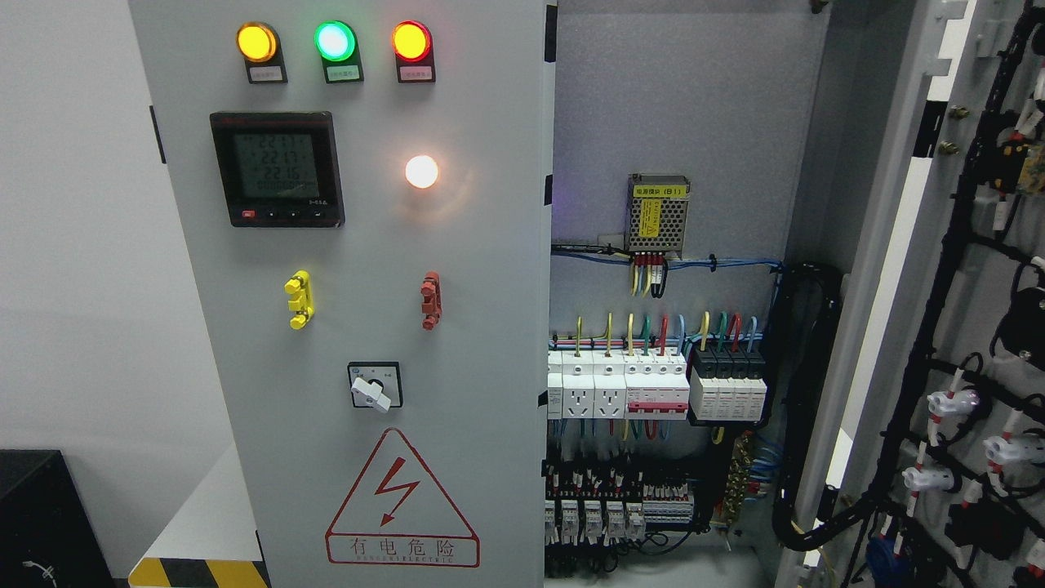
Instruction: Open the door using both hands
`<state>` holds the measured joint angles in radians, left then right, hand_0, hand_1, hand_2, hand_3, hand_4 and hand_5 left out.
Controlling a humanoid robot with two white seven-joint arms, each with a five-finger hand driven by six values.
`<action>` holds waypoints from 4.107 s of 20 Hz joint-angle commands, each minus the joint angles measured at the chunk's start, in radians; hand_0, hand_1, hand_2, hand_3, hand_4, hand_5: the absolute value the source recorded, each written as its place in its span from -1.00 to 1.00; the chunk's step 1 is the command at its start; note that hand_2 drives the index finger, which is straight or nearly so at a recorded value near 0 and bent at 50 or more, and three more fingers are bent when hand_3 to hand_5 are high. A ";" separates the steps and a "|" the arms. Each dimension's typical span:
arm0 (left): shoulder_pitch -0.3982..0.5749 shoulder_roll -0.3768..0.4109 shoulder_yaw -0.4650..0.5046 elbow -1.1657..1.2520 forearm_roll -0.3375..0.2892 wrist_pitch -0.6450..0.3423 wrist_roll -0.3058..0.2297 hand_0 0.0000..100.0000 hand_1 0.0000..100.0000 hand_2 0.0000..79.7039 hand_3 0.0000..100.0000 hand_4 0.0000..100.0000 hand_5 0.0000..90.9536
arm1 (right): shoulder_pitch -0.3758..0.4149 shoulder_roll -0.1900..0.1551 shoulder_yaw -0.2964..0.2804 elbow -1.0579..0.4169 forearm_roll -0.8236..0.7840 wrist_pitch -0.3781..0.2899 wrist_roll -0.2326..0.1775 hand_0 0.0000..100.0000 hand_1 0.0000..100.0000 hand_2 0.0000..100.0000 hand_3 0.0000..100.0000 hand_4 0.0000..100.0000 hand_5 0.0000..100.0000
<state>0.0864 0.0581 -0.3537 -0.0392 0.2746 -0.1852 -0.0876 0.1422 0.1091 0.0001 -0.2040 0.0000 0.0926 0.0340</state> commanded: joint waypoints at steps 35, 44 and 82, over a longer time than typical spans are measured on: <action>-0.036 -0.155 0.147 0.119 -0.011 -0.002 -0.007 -1.00 -1.00 -1.00 -1.00 -1.00 -1.00 | -0.313 -0.074 0.253 -1.784 0.005 -0.202 -0.013 -1.00 -1.00 -1.00 -1.00 -1.00 -1.00; -0.037 -0.155 0.147 0.045 -0.011 -0.002 -0.007 -1.00 -1.00 -1.00 -1.00 -1.00 -1.00 | -0.619 -0.042 0.212 -1.488 -0.087 -0.085 -0.009 -1.00 -1.00 -1.00 -1.00 -1.00 -1.00; -0.037 -0.155 0.147 0.045 -0.011 -0.002 -0.009 -1.00 -1.00 -1.00 -1.00 -1.00 -1.00 | -0.862 -0.140 0.213 -1.221 -0.534 0.138 0.240 -1.00 -1.00 -1.00 -1.00 -1.00 -1.00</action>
<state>0.0491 -0.0965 -0.2071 0.0015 0.2644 -0.1875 -0.0959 -0.6960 0.0046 0.2191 -1.4818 -0.4846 0.2270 0.2244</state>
